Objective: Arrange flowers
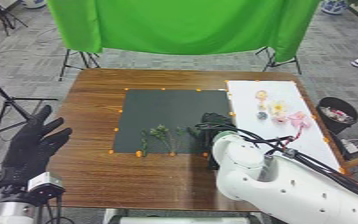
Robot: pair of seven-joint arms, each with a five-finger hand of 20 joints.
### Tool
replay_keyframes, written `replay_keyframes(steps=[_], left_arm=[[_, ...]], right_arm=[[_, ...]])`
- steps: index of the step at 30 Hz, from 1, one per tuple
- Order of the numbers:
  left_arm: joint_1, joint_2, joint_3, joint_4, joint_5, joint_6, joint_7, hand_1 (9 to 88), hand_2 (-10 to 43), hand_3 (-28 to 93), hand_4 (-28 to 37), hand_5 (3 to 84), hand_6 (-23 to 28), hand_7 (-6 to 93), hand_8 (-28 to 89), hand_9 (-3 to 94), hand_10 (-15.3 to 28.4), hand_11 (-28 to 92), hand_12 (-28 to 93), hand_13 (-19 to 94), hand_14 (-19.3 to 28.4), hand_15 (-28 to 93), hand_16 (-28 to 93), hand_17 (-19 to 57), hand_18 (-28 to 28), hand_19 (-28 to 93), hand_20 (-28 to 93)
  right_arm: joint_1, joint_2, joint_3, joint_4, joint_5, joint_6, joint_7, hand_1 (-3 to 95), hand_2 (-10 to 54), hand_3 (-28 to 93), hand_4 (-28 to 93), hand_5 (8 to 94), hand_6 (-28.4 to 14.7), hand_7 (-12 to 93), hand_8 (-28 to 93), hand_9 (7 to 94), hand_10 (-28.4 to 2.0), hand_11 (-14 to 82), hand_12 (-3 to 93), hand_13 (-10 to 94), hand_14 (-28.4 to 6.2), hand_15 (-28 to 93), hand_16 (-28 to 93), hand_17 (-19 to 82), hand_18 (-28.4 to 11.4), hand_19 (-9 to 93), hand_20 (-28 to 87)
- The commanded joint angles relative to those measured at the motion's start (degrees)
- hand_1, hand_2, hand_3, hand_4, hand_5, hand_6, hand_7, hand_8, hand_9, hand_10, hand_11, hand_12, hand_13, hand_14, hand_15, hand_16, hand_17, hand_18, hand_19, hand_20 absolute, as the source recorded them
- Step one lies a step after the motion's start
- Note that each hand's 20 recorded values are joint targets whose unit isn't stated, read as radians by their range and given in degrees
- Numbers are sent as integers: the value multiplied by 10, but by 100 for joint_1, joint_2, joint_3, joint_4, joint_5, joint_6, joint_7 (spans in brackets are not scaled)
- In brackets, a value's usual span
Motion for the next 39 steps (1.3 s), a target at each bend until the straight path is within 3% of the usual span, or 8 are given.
replay_keyframes(steps=[1,12,17,19,23,27,32,39], left_arm=[[26,-100,-11,-24,84,-24,-108,299,68,640,-204,309,68,81,-76,263,176,236,111,194,269,565,-123,-98,273,488,23],[88,-173,-34,-45,113,-17,-90,300,69,640,-204,310,69,82,-77,264,176,236,111,194,270,566,-123,-99,272,489,22],[224,84,-73,-58,-131,111,215,300,69,639,-205,310,69,81,-77,264,176,237,111,193,270,566,-123,-99,273,489,22],[218,68,-112,-62,-78,48,96,300,70,637,-205,309,69,80,-77,264,176,238,112,193,269,567,-123,-99,274,490,22],[138,104,-11,-48,-82,87,182,298,70,637,-204,309,69,80,-76,269,182,240,110,212,277,587,-122,-94,277,499,24],[133,219,20,-36,-170,112,260,298,70,637,-204,309,69,80,-76,267,179,239,110,198,273,574,-128,-94,277,498,21],[65,94,28,-19,-60,57,109,297,69,638,-205,309,69,80,-77,266,179,238,110,196,272,572,-128,-96,275,495,18],[71,183,85,-12,-139,67,239,297,70,637,-206,309,70,80,-77,266,179,239,110,195,271,570,-126,-97,275,494,17]], right_arm=[[-8,-2,78,-111,-7,90,-79,521,-95,686,-258,834,-54,127,97,937,-118,241,169,937,-41,449,166,683,-94,932,49],[7,474,415,-561,-451,351,-229,394,-80,702,-230,801,-52,143,-86,937,-128,245,169,937,-49,447,157,694,-86,932,18],[-145,766,1227,-691,216,439,-488,356,-45,682,-223,756,-61,144,-89,906,-144,231,176,904,-75,455,173,651,-110,932,43],[-116,853,1381,-606,366,458,-370,344,-23,682,-219,698,-69,136,-89,854,-160,229,172,878,-85,476,170,642,-106,932,32],[-55,1026,1664,-344,913,205,-290,350,-6,708,-215,633,-73,120,-90,812,-178,209,159,873,-80,496,159,652,-91,932,34],[100,1220,1596,21,1245,259,-163,343,1,717,-217,617,-73,119,-88,798,-187,196,152,859,-87,497,153,640,-100,932,27],[125,1418,1555,249,1385,493,83,292,124,755,-233,610,-72,121,-88,783,-201,180,145,854,-100,499,140,635,-106,932,21],[189,1473,1498,555,1590,428,228,258,159,789,-242,603,-70,120,-89,787,-207,177,142,858,-107,498,133,636,-112,932,16]])
